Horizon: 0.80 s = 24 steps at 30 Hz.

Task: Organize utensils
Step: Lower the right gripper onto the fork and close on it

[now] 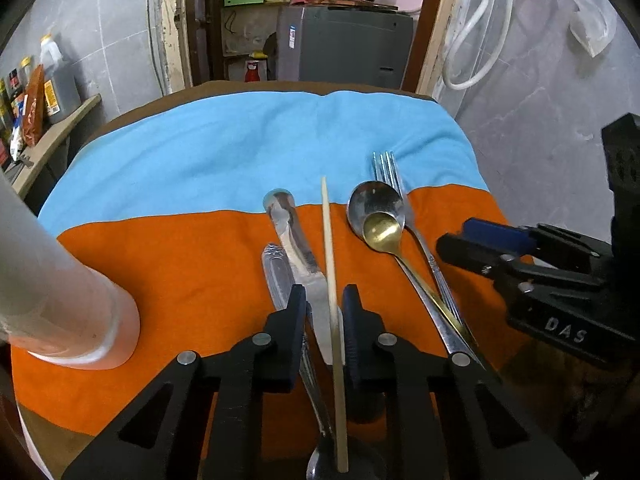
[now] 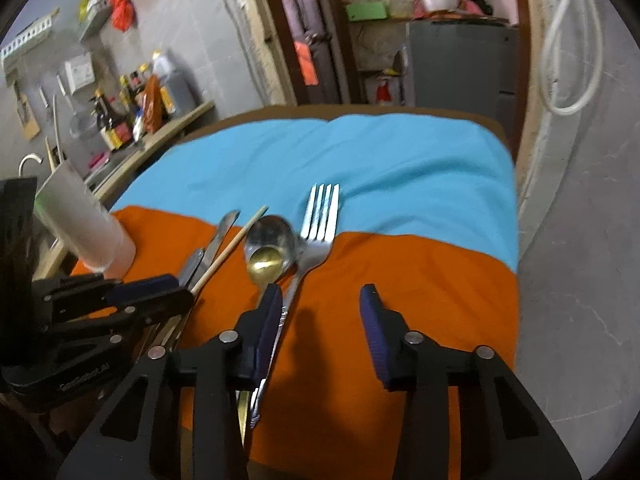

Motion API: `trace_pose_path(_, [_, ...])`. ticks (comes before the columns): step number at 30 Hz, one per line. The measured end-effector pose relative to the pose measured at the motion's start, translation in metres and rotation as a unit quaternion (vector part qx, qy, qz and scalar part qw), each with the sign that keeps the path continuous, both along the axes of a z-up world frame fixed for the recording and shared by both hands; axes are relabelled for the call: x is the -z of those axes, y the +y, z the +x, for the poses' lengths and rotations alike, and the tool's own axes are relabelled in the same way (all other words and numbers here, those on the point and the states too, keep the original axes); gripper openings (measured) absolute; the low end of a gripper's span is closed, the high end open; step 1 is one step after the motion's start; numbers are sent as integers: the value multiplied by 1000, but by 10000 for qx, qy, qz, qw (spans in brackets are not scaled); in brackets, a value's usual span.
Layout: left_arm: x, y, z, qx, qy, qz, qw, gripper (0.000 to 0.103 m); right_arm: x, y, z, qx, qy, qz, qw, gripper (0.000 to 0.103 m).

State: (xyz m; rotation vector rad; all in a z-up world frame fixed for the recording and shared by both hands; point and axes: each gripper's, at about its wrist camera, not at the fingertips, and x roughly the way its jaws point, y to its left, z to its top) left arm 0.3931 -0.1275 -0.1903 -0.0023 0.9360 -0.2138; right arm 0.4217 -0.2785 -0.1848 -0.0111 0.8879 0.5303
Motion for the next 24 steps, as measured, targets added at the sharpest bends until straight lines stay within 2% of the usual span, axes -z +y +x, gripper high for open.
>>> trace_pose_path(5, [5, -6, 7, 62, 77, 151, 9998, 10, 4, 9, 7, -162, 152, -80, 9997, 29])
trace_pose_path(9, [5, -2, 11, 11, 183, -75, 9998, 3, 6, 15, 11, -239, 258, -142, 9993, 24])
trace_pose_path(14, [4, 4, 13, -181, 254, -315, 9990, 2, 6, 19, 15, -209, 357, -232, 9989, 19])
trace_pose_path(19, [1, 11, 6, -471, 322, -554, 9968, 2, 4, 27, 13, -168, 382, -509, 9978, 7])
trace_pose_path(24, [-6, 16, -6, -748, 194, -620, 9951, 2, 3, 21, 3, -134, 339, -761, 9964, 5])
